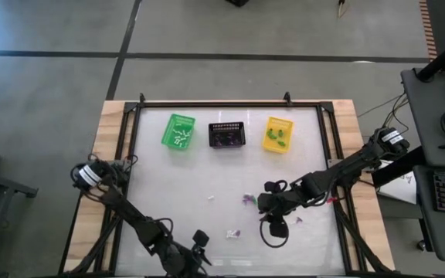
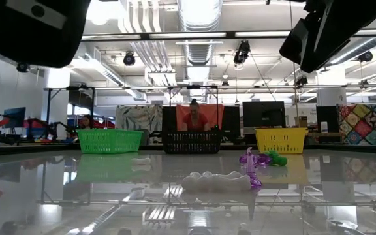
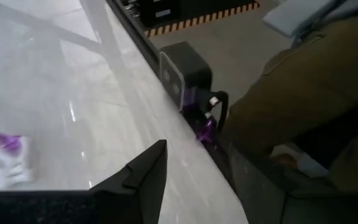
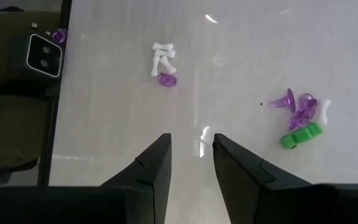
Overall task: Sort Halloween decoration
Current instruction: Put the purple witch hat toy into the black basket
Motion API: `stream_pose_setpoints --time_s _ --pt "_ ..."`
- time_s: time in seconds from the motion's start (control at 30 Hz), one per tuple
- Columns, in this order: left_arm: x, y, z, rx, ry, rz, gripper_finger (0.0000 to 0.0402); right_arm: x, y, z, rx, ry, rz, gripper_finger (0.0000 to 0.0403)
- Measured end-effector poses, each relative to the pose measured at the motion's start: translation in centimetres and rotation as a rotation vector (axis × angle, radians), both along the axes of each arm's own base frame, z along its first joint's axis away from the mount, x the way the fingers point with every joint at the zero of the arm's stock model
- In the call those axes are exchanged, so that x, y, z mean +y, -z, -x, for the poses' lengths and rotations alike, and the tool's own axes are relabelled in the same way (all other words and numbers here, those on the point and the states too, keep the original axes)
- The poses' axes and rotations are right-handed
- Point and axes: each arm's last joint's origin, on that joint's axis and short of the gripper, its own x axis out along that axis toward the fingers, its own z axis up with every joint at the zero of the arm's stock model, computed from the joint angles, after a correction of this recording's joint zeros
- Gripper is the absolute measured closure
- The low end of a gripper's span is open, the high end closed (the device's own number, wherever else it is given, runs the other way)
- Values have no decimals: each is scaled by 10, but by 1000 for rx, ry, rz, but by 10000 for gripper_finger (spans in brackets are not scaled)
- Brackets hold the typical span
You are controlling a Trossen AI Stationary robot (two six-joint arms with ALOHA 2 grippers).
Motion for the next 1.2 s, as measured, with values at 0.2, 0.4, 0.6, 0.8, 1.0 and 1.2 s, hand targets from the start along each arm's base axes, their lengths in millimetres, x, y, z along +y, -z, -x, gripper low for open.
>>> stream_pose_setpoints --time_s 0.2,0.4,0.6,0.8,1.0,1.2 --pt "-13 10 -11 -1 44 16 244 10 1 6 17 -6 -20 294" --pt "-19 17 -14 22 79 26 255 28 2 17 43 -15 -51 294" --pt "-17 17 -16 17 74 28 268 42 5 28 35 -2 -28 294" --pt "-11 18 -21 2 59 31 268 46 9 35 38 19 -14 294" --pt "-8 17 -25 -24 65 21 268 46 12 37 46 28 -9 294" --pt "-5 20 -23 -48 66 35 268 46 13 36 34 33 7 294"
